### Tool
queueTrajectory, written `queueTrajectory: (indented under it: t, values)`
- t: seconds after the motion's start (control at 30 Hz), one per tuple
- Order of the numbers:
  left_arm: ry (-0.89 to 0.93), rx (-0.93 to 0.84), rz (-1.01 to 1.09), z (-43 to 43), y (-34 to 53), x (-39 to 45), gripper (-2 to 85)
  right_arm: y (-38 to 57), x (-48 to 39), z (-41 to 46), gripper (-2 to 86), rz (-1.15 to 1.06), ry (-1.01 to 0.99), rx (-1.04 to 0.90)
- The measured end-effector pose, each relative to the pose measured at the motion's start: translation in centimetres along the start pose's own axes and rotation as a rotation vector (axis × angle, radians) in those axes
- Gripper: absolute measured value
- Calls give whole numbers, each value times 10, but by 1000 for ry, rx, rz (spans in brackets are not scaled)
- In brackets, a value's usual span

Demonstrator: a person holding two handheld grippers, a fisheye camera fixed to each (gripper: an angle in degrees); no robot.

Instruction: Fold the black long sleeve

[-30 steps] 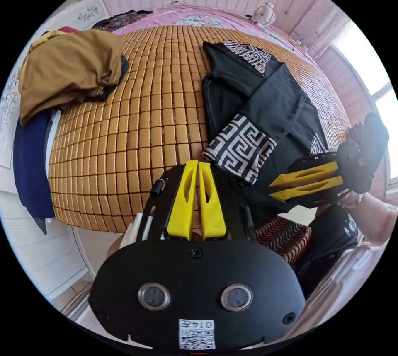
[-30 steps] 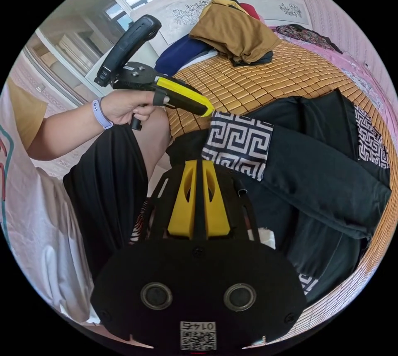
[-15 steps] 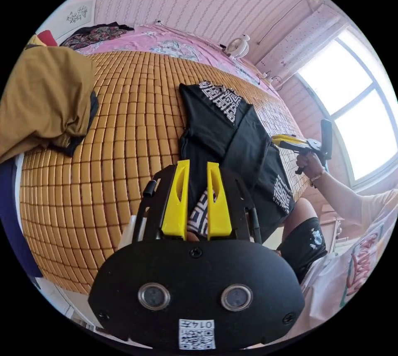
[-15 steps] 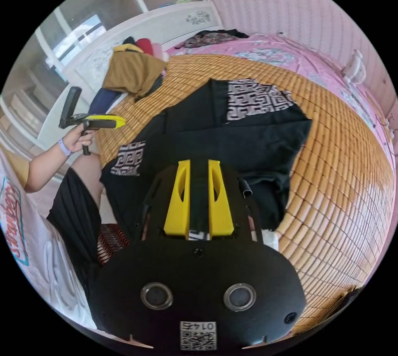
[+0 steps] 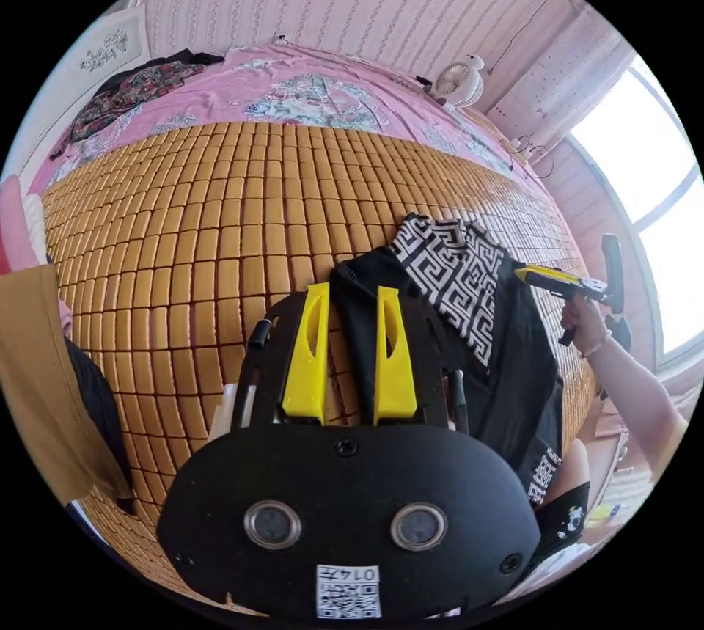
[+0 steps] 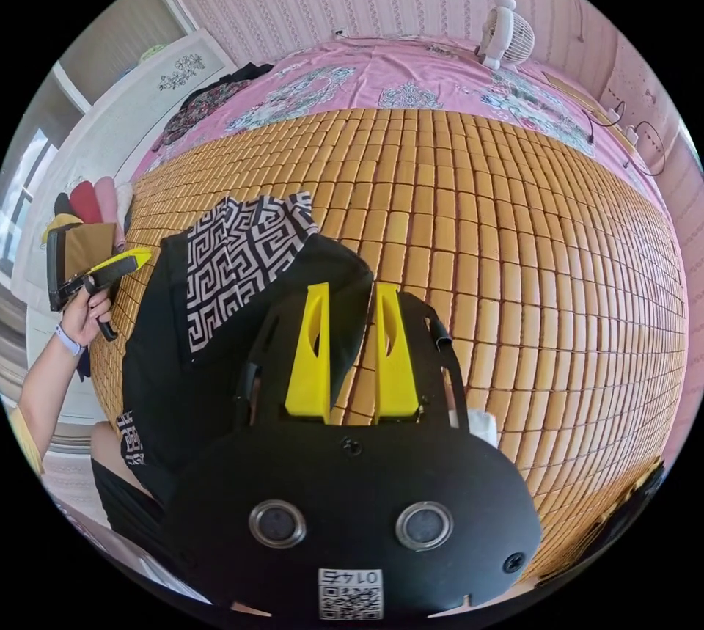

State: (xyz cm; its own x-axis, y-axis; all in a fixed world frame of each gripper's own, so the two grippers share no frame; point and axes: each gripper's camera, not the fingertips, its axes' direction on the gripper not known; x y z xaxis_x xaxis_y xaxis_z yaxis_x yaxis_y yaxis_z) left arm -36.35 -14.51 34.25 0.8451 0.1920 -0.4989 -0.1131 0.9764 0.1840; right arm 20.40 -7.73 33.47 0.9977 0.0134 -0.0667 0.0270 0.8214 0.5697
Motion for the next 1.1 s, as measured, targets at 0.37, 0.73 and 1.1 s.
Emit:
queueTrajectory:
  t: [0.37, 0.73, 1.1]
  values:
    - [62, 132, 63, -41, -26, 24, -2, -19, 14, -65, 0, 43, -71, 123]
    - [183, 298, 179, -132, 138, 36, -4, 88, -37, -198, 11, -258, -301, 292]
    - [103, 41, 27, -87, 313, 52, -10, 259, -106, -126, 47, -175, -179, -108]
